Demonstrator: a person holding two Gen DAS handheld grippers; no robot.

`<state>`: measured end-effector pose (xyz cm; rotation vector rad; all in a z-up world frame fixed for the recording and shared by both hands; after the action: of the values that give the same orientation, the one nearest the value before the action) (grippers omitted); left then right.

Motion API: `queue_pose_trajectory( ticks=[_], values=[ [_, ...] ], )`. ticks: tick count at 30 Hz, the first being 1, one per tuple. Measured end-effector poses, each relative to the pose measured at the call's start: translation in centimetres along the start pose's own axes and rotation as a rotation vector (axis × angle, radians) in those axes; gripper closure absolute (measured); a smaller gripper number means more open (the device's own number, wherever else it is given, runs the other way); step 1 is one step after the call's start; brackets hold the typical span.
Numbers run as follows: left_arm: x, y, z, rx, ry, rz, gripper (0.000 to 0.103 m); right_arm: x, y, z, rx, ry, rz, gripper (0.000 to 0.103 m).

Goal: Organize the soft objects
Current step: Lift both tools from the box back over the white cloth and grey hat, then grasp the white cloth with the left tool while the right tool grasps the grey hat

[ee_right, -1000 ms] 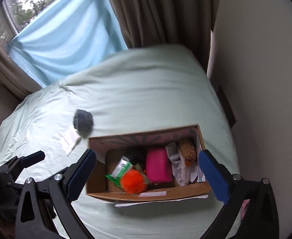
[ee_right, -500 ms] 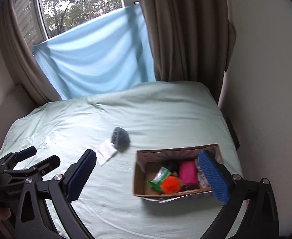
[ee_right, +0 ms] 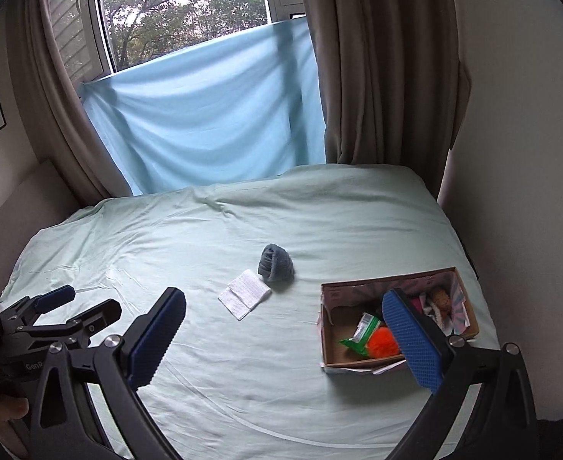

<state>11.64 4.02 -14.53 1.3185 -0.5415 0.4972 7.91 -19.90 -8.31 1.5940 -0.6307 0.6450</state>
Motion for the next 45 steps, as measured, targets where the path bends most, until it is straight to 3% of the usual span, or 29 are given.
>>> queue_pose_trajectory(
  ticks=[13, 22, 32, 40, 45],
  values=[
    [3.4, -7.7, -7.1, -0.064, -0.048, -0.047, 0.000, 2.0, -8.2, -5.0, -0.020, -0.062, -0.010, 0.001],
    [4.8, -18.0, -8.5, -0.105, -0.084, -0.073, 0.000, 2.9, -18.5, -4.8, -0.020, -0.062, -0.039, 0.001],
    [2.9, -31.5, -7.5, -0.162, -0.127, -0.152, 0.001, 0.8, -31.4, -2.6, -0.021, -0.056, -0.111, 0.001],
    [-0.7, -39.1, -5.1, -0.213, -0.204, -0.197, 0.001, -1.4, -39.5, -0.6, 0.002, -0.051, -0.149, 0.001],
    [-3.0, -43.0, -3.7, -0.207, -0.252, -0.216, 0.003, -2.9, -43.7, 0.6, 0.030, -0.029, -0.179, 0.001]
  ],
)
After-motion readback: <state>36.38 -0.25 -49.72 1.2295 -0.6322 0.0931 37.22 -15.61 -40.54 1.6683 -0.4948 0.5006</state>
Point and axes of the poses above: each gripper's, at about its wrist camera, not at the fingertips, and y roughly against the way its jaws point, z to its right, x to its top, the point moved 4 cm from there along -y, roughly the way its jaws point, and after that the axes turned 4 degrees about y, right-handed, at the moved point
